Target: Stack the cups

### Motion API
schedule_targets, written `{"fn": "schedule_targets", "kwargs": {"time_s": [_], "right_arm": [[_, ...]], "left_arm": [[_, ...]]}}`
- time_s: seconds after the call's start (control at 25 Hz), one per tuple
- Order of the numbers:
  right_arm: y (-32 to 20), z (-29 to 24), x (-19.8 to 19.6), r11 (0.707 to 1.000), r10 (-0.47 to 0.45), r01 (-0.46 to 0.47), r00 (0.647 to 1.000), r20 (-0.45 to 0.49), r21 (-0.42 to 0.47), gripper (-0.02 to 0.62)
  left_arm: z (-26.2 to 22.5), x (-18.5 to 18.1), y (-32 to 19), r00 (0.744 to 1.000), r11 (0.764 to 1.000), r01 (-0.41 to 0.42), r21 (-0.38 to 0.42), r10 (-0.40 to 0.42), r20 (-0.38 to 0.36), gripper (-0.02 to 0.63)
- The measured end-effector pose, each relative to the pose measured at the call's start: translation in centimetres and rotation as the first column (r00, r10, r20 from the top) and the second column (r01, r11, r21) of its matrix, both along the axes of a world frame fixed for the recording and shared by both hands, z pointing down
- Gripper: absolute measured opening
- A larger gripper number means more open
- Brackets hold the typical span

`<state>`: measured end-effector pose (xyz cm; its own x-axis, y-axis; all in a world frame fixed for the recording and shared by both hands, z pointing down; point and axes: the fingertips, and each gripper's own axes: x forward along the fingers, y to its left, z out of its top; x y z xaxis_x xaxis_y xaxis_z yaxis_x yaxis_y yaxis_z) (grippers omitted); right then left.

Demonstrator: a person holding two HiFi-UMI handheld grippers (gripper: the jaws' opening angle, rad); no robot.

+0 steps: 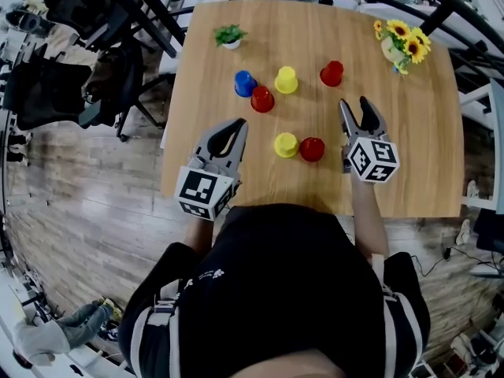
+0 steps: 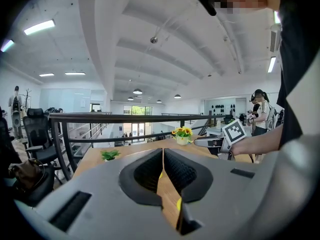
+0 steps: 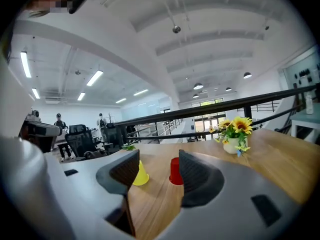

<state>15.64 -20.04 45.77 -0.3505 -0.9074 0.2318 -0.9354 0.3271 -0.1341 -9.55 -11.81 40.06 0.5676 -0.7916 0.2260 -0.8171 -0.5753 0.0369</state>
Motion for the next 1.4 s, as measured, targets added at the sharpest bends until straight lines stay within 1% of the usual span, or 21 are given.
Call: {"fn": "schedule_targets", "kwargs": {"time_s": [0.16,0.36,0.6,0.76,1.12,1.24,1.28,1.4], "right_arm": [[-2.5,0.4,0.1,1.000,0.017,-0.017,1.000,-0.004,0.007,0.247],[-5.8,1.8,0.0,1.000,0.019,-0.020,0.999,-0.025,-0.012,0.247],[-9.7,4.9,-0.2,0.998,0.004,-0.009,0.996,-0.094,-0.061,0.261],[-11.7,7.0,-0.2,0.995,-0.011,-0.003,0.990,-0.138,-0.100,0.268],[-14.2,10.1,0.0,0.988,-0.037,0.010,0.984,-0.176,-0.156,0.276],[-14.5,10.7,-0.1,0.985,-0.050,0.018,0.982,-0.185,-0.172,0.241],[-14.4,10.7,-0.1,0.985,-0.052,0.020,0.982,-0.184,-0.173,0.218],[-14.1,10.3,-0.1,0.986,-0.057,0.028,0.983,-0.173,-0.164,0.218]], "left_arm": [[0.2,0.0,-1.4,1.000,1.000,-0.001,-0.002,0.001,0.007,0.017],[0.5,-0.5,-3.4,1.000,1.000,0.018,-0.014,-0.017,0.018,0.017],[2.2,-1.1,-5.0,0.998,0.997,0.046,-0.067,-0.043,0.046,0.017],[2.9,-1.1,-6.1,0.997,0.994,0.059,-0.087,-0.054,0.056,0.017],[4.2,-0.6,-6.9,0.995,0.989,0.075,-0.124,-0.066,0.079,0.017],[4.2,-0.6,-7.1,0.994,0.988,0.083,-0.128,-0.072,0.083,0.017],[4.1,-0.5,-7.1,0.994,0.989,0.083,-0.126,-0.072,0.085,0.017],[3.8,-0.2,-7.2,0.994,0.990,0.079,-0.117,-0.070,0.082,0.017]]}}
